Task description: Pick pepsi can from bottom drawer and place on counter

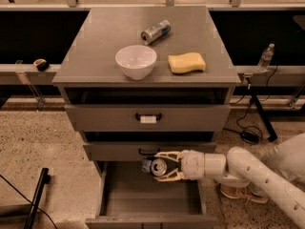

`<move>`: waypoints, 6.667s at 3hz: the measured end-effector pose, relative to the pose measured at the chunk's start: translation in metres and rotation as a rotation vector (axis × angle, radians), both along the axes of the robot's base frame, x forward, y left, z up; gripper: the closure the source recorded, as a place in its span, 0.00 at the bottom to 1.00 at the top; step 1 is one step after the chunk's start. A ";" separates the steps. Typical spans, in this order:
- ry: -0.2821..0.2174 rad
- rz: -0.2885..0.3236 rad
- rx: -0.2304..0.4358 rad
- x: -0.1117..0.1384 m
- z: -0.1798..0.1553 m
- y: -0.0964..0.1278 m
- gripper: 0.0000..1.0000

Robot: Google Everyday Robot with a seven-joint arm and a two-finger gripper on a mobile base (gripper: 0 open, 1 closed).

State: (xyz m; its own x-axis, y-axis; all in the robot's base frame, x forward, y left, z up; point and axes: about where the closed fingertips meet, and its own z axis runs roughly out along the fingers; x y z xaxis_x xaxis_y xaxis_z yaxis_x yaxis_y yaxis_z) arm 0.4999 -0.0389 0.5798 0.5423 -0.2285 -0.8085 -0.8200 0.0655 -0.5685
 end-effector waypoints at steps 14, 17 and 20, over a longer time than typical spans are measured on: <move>-0.177 0.434 0.133 0.018 0.326 0.198 1.00; -0.223 0.437 0.173 0.025 0.349 0.190 1.00; -0.052 0.268 0.154 0.089 0.397 0.151 1.00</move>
Offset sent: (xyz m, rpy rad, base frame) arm 0.0024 0.0176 0.0276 -0.0159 -0.0436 0.0756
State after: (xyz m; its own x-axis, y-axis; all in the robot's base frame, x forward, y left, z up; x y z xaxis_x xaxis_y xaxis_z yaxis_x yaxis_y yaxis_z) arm 0.5885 0.1125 0.9766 0.6084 0.0518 -0.7920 -0.7896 -0.0606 -0.6106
